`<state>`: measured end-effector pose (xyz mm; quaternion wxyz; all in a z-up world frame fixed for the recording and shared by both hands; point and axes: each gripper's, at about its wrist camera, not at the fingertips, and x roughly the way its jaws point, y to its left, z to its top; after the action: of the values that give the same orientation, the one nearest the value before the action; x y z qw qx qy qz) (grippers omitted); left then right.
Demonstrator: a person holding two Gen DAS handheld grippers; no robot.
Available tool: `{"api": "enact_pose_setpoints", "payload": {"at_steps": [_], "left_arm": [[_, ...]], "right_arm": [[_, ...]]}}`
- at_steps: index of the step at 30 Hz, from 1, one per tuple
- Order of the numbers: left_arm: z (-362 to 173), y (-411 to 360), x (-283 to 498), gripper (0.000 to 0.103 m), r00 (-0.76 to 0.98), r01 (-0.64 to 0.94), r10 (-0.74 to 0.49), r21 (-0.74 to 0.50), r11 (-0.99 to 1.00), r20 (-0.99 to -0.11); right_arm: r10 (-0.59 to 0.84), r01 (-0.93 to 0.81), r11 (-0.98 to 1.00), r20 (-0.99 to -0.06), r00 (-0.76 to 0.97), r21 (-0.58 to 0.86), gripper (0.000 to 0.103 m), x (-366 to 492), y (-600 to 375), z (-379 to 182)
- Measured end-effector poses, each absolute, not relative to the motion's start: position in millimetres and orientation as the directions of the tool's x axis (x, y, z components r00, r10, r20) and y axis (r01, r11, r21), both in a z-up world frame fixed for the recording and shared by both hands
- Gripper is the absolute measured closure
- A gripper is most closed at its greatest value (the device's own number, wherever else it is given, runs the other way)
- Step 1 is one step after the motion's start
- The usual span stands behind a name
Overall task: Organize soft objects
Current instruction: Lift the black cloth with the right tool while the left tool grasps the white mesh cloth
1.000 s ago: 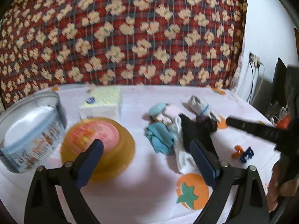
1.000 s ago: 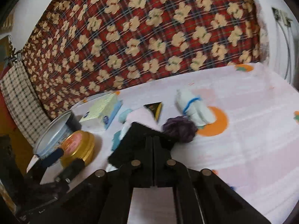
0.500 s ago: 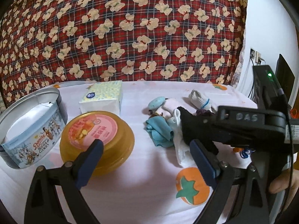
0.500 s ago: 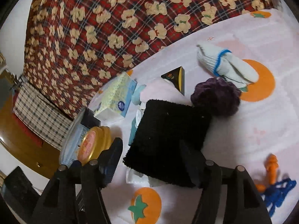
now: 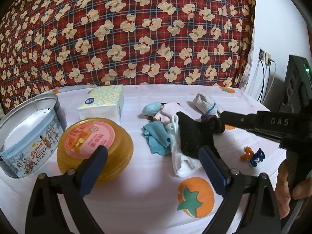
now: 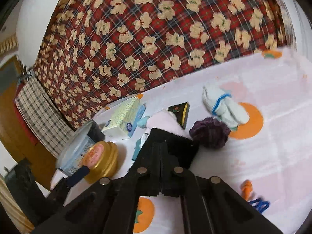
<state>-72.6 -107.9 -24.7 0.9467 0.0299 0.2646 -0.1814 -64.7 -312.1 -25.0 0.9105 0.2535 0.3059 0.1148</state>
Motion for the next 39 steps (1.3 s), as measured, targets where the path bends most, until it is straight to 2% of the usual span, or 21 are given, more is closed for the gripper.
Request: {"api": "enact_pose_setpoints", "payload": {"at_steps": [1, 2, 3, 4, 5, 8, 11, 16, 18, 19, 23, 27, 28, 29, 36, 39], "left_arm": [[-24, -107, -72, 0.007, 0.794, 0.359, -0.328, -0.041, 0.933, -0.512], [-23, -106, -72, 0.007, 0.795, 0.357, -0.327, -0.043, 0.933, -0.511], [-22, -105, -71, 0.007, 0.796, 0.354, -0.326, -0.045, 0.934, -0.511], [-21, -103, -71, 0.007, 0.797, 0.35, -0.324, -0.048, 0.936, -0.51], [-20, -101, -71, 0.007, 0.798, 0.346, -0.322, -0.05, 0.937, -0.51], [-18, -93, -70, 0.007, 0.803, 0.331, -0.316, -0.063, 0.941, -0.505], [-18, -89, -67, 0.007, 0.801, 0.32, -0.312, -0.075, 0.945, -0.512], [-22, -94, -67, 0.007, 0.789, 0.336, -0.319, -0.066, 0.94, -0.526], [-25, -99, -67, 0.007, 0.782, 0.346, -0.313, -0.042, 0.937, -0.539], [-25, -100, -68, 0.007, 0.783, 0.349, -0.314, -0.038, 0.936, -0.536], [-24, -103, -70, 0.007, 0.783, 0.358, -0.326, -0.046, 0.933, -0.529], [-23, -109, -69, 0.007, 0.776, 0.368, -0.338, -0.053, 0.929, -0.532], [-23, -110, -68, 0.007, 0.772, 0.371, -0.343, -0.059, 0.927, -0.535], [-23, -112, -67, 0.007, 0.764, 0.377, -0.354, -0.072, 0.924, -0.54], [-29, -139, -51, 0.009, 0.701, 0.388, -0.391, -0.14, 0.911, -0.596], [-37, -150, -42, 0.021, 0.665, 0.371, -0.387, -0.167, 0.914, -0.639]], "right_arm": [[0.391, -0.049, 0.828, -0.512, 0.765, 0.559, 0.092, -59, -311, -29], [0.412, -0.038, 0.812, -0.525, 0.745, 0.582, 0.068, -54, -311, -34], [0.426, -0.017, 0.795, -0.536, 0.729, 0.607, 0.048, -48, -312, -40], [0.437, -0.004, 0.776, -0.533, 0.725, 0.631, 0.021, -45, -312, -46], [0.442, 0.006, 0.76, -0.524, 0.728, 0.65, 0.017, -42, -313, -51], [0.456, 0.029, 0.747, -0.543, 0.705, 0.664, 0.017, -29, -308, -60], [0.428, 0.041, 0.783, -0.586, 0.687, 0.62, 0.015, -16, -298, -61], [0.352, -0.025, 0.899, -0.687, 0.636, 0.438, 0.016, -3, -274, -57], [0.302, -0.021, 0.926, -0.708, 0.638, 0.376, 0.03, -6, -273, -58], [0.284, -0.015, 0.934, -0.717, 0.637, 0.357, 0.052, -7, -275, -58], [0.356, -0.032, 0.893, -0.66, 0.662, 0.449, 0.067, -20, -296, -58], [0.37, -0.08, 0.88, -0.571, 0.732, 0.468, 0.072, -41, -307, -48], [0.373, -0.089, 0.876, -0.548, 0.749, 0.474, 0.077, -45, -309, -45], [0.381, -0.101, 0.869, -0.524, 0.762, 0.484, 0.09, -50, -313, -43], [0.364, -0.094, 0.851, -0.45, 0.815, 0.517, 0.09, -59, -330, -38], [0.373, -0.094, 0.838, -0.439, 0.818, 0.537, 0.09, -58, -332, -38]]}}
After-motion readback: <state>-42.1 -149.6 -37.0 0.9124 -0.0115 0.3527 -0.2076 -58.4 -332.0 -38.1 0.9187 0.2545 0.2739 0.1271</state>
